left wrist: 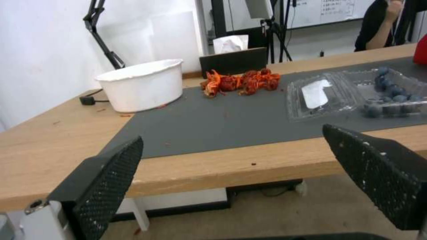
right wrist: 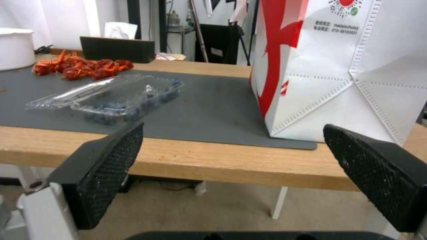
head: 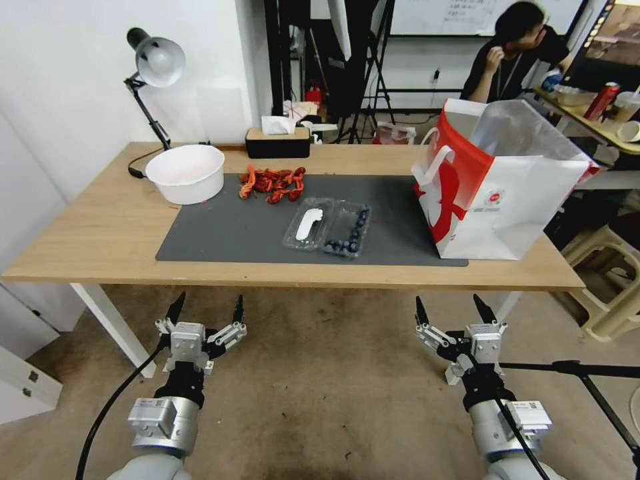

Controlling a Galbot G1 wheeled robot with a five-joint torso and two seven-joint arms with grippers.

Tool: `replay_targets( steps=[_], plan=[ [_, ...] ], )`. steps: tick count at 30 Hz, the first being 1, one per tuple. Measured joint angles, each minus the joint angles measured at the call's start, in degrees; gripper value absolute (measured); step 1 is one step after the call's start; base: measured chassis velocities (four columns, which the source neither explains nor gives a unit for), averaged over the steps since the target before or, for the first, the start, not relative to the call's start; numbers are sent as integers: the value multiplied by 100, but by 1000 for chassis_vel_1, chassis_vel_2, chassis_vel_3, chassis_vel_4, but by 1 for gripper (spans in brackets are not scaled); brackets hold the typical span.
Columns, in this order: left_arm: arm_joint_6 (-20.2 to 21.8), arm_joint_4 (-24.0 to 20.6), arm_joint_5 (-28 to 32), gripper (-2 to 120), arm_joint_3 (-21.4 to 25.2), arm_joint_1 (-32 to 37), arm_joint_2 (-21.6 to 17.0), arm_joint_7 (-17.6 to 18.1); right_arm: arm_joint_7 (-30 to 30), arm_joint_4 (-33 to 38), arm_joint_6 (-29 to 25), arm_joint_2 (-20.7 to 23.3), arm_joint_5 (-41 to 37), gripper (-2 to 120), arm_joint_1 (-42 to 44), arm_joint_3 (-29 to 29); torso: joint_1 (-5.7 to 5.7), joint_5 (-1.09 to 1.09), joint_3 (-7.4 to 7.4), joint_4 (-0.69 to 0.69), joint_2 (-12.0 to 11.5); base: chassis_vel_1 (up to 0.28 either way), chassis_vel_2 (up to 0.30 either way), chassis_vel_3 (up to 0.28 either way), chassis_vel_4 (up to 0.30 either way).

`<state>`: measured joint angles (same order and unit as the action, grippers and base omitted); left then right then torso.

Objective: Close the takeout container lid, then place the container into the takeout bag.

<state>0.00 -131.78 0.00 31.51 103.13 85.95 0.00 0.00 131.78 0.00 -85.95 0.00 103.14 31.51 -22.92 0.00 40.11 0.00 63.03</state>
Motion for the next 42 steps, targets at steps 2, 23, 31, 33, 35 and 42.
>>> replay_targets(
  steps=[2,23,31,33,35,42],
  plan=[
    [0,0,0,100,0,0,0,0,0,0,0,0,0,100,0,0,0,0,0,0,0,0,0,0,0],
    [251,-109,314,100,-102,-50,-145,179,-841,373,943,-135,70,100,117,-9,0,0,0,0,0,0,0,0,0],
    [1117,-474,1327,100,-458,-236,-630,778,-1012,267,981,-146,-27,100,45,27,0,2,0,-1,0,0,0,0,0],
    [1795,-760,2115,100,-731,-376,-1005,1242,-1024,266,888,-109,-161,100,-34,82,0,0,0,0,0,0,0,0,0],
    [2036,-859,2398,100,-833,-426,-1140,1409,-1025,266,875,-95,-193,100,-65,100,0,-1,0,0,0,0,0,0,0],
    [2128,-643,3012,100,-1040,-644,-1436,1622,-1092,114,739,23,-552,100,-260,149,0,0,0,-1,0,0,0,0,0]
  ],
)
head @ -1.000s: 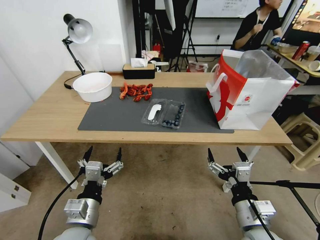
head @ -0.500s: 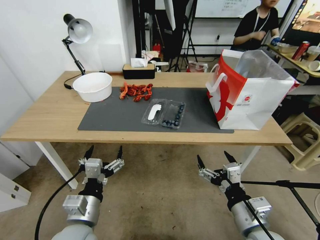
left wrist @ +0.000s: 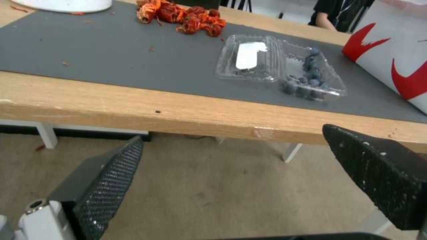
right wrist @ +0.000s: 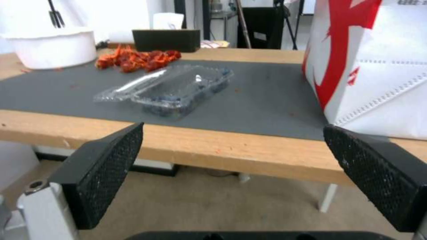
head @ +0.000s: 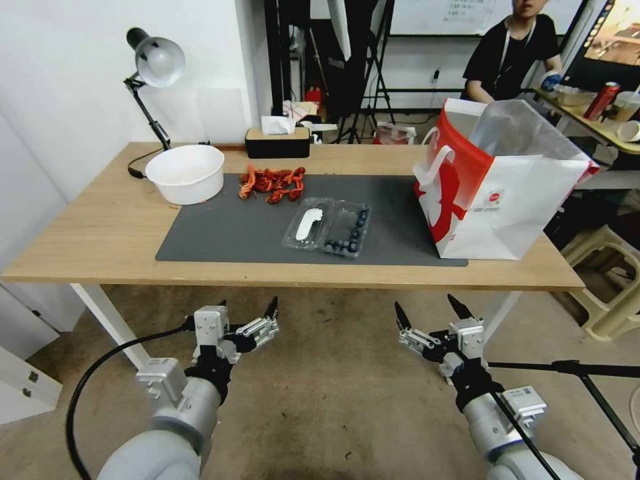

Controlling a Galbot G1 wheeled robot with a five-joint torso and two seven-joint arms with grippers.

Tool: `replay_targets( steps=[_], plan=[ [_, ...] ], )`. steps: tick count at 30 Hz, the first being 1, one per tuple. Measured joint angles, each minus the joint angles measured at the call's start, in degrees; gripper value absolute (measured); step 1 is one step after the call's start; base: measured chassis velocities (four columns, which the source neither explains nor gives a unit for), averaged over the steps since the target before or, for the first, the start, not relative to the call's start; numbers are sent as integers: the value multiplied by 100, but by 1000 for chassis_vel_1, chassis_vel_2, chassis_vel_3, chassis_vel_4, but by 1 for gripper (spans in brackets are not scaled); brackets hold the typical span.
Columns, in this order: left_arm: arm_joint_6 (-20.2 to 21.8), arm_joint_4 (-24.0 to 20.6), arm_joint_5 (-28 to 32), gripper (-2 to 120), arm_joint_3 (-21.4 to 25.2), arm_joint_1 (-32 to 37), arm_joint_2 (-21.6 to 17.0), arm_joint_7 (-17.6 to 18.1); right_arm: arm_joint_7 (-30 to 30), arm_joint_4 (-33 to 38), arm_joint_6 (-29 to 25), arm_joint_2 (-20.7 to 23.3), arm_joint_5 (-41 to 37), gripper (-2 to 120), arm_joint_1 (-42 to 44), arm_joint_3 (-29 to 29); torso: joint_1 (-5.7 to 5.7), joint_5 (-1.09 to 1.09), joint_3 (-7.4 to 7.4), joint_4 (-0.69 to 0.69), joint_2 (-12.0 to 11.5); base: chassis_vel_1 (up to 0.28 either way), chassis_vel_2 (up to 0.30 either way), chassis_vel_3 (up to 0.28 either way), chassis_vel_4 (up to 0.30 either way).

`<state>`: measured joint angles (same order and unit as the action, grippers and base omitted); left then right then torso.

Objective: Close the takeout container lid, then place the container into the takeout bag.

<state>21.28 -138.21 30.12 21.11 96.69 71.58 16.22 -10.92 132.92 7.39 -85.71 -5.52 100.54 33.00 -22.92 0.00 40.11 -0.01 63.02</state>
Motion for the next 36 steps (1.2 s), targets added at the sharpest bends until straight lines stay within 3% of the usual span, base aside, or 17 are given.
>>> replay_targets(
  steps=[22,36],
  plan=[
    [-355,291,37,100,11,-80,-59,-49,596,-675,44,486,-1465,100,-1158,-265,0,0,0,1,0,0,0,0,0],
    [-481,373,-95,100,83,8,48,-52,1265,-1386,719,1028,-2423,100,-2447,-788,0,0,1,0,0,0,0,0,0]
  ],
)
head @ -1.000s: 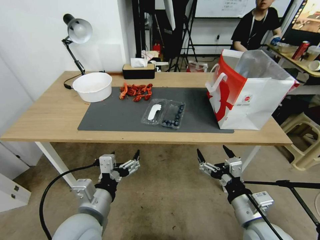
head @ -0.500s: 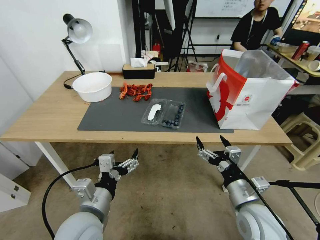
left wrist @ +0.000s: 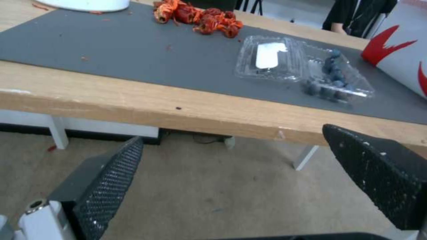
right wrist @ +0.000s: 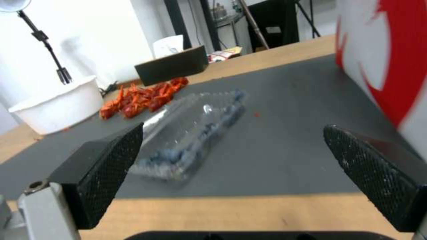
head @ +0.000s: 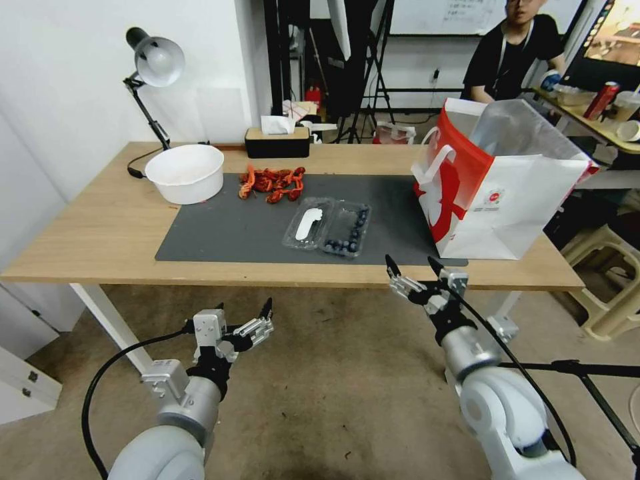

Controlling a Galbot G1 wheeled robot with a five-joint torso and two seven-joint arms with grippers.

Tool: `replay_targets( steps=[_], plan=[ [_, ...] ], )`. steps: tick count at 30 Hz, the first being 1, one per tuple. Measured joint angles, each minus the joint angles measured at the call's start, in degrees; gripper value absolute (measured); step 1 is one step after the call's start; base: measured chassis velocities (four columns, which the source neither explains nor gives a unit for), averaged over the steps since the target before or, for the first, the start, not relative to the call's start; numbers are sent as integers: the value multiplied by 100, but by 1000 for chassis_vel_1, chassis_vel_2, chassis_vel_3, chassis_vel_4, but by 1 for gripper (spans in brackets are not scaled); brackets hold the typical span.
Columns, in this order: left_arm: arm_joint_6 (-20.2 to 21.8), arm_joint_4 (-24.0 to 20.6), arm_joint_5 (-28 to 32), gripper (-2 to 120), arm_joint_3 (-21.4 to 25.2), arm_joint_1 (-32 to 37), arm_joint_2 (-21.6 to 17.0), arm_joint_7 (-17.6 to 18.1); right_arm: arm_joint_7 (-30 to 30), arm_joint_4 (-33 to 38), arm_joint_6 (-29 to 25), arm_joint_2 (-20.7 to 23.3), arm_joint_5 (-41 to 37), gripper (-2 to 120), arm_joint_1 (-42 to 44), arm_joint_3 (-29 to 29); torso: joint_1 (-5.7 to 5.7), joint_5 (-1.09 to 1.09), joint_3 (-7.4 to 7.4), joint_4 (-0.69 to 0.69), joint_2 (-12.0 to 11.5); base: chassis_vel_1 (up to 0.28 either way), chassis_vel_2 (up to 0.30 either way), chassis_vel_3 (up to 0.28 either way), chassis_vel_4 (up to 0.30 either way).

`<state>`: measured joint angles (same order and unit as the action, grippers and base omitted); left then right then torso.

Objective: Close the takeout container lid, then place the container into the takeout bag.

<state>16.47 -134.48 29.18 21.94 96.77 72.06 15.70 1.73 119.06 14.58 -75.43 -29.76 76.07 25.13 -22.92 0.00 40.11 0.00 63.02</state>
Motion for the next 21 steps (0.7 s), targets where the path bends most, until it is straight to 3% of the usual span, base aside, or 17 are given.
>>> replay_targets(
  steps=[5,15,21],
  plan=[
    [-26,46,-29,100,9,4,31,-3,311,-120,466,118,-90,100,-513,-231,0,0,0,0,0,0,0,0,0],
    [-58,137,-83,100,26,23,119,4,1916,-191,2259,442,-894,100,-1594,-869,0,0,0,0,0,0,0,0,0],
    [-74,200,-114,100,27,29,147,4,2586,-300,2752,447,-1325,100,-1932,-1097,0,0,-1,1,0,0,0,0,0]
  ],
)
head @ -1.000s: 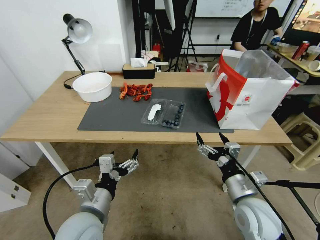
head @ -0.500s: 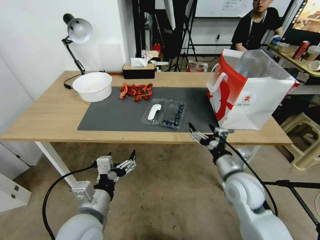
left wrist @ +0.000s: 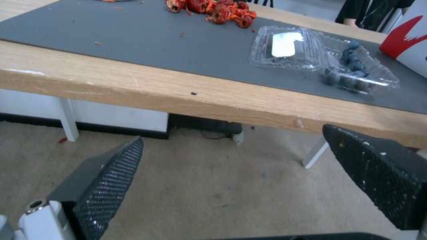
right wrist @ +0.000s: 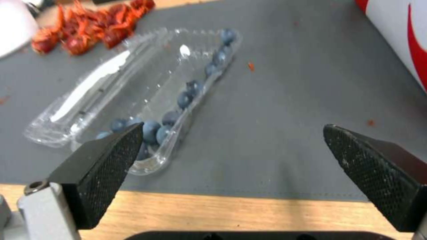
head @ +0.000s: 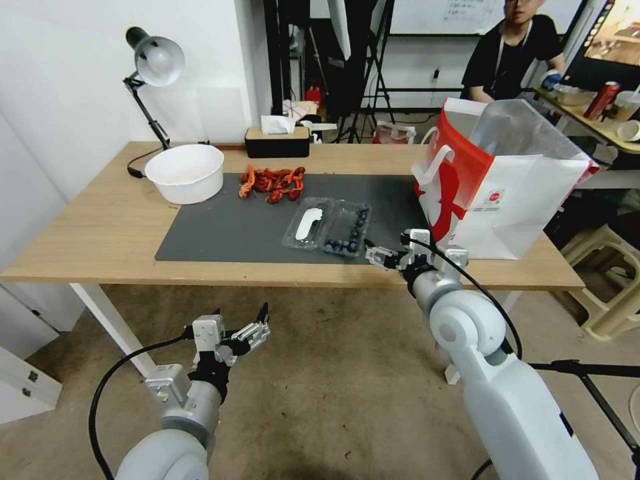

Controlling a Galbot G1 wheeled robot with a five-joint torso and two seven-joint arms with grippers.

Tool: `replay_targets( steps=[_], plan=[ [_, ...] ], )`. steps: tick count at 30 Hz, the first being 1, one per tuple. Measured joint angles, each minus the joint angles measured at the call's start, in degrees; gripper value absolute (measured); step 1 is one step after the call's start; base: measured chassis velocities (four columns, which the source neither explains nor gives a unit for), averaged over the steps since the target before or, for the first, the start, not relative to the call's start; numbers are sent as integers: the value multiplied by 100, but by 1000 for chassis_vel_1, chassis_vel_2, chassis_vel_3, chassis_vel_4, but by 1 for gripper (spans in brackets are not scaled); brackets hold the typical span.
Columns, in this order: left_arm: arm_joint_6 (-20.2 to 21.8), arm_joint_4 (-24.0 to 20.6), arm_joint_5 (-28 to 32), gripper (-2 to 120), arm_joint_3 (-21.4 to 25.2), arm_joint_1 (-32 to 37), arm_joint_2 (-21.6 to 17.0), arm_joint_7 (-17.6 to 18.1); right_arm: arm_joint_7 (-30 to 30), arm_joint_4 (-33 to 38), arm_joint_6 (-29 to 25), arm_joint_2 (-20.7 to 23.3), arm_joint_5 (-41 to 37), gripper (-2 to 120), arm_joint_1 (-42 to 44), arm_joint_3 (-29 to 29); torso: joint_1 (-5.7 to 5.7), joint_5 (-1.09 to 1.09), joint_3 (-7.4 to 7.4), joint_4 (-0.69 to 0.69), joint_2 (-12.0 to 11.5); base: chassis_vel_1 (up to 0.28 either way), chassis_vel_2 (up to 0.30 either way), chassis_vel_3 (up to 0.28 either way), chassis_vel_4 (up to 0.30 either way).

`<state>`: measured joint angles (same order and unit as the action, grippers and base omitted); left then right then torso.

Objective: Close the takeout container lid, then place the container into the takeout bag.

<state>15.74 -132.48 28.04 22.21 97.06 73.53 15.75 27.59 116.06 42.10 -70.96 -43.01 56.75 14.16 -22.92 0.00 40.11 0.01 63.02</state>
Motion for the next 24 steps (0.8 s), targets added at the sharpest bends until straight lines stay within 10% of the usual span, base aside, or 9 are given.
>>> replay_targets(
  steps=[24],
  plan=[
    [-102,118,-71,100,17,31,15,-2,734,-741,12,-311,-103,100,-620,-620,1,0,0,-1,0,0,0,0,0]
  ],
)
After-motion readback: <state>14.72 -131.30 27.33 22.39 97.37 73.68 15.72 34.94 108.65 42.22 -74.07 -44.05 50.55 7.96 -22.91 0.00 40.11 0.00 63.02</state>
